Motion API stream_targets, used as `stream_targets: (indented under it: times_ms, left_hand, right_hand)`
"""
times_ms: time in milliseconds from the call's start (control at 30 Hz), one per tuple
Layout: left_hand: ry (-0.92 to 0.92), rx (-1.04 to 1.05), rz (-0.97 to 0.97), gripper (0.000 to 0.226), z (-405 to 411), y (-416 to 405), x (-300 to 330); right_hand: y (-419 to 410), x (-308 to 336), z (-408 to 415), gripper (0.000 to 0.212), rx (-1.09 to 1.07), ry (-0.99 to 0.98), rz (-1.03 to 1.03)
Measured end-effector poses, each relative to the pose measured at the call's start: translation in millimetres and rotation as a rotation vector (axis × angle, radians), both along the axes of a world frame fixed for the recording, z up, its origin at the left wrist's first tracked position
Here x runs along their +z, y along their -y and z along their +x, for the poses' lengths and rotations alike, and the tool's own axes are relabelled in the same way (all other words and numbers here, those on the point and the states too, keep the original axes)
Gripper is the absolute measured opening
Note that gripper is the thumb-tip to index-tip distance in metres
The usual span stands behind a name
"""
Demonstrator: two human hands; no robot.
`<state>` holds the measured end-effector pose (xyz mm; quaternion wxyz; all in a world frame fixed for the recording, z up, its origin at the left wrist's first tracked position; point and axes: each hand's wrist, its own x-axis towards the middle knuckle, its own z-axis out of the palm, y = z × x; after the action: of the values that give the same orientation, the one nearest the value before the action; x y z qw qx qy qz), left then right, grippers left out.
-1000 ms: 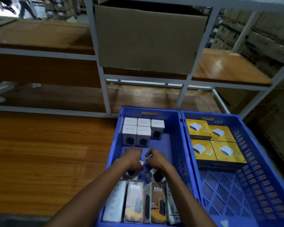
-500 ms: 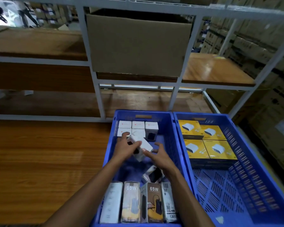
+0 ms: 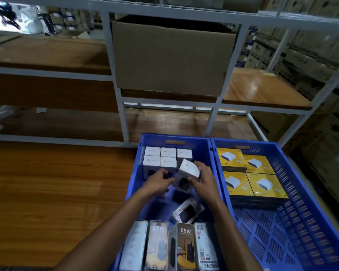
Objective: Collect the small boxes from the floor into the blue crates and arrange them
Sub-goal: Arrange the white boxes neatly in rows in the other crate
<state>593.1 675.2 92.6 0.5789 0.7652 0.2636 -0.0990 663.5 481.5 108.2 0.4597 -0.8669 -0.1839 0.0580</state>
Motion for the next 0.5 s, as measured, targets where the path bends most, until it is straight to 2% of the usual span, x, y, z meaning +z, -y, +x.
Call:
stream_targets:
  times_ms: [67, 133, 300, 500]
  left_hand:
    - [0.079, -0.130, 0.301, 0.049, 8.0, -0.8, 2.3]
    - [0.181, -0.210, 0.522, 0.066, 14.6, 1.9, 6.5]
    - [0.366, -0.312, 0.674, 0.092, 33.0, 11.1, 15.3]
    - [0.336, -0.400, 0.774, 0.086, 58.1, 11.6, 5.6]
  right_hand:
    - [0.7, 4.6, 6.0, 0.064, 0.040, 0.058, -0.089]
    - [-1.1, 6.4, 11.8, 0.065, 0.044, 0.052, -0.148]
    - [-9.4, 5.0, 22.9, 0.071, 0.071, 0.055, -0.224]
    - [-19.7, 2.0, 33.8, 0.067, 0.082, -0.006, -0.220]
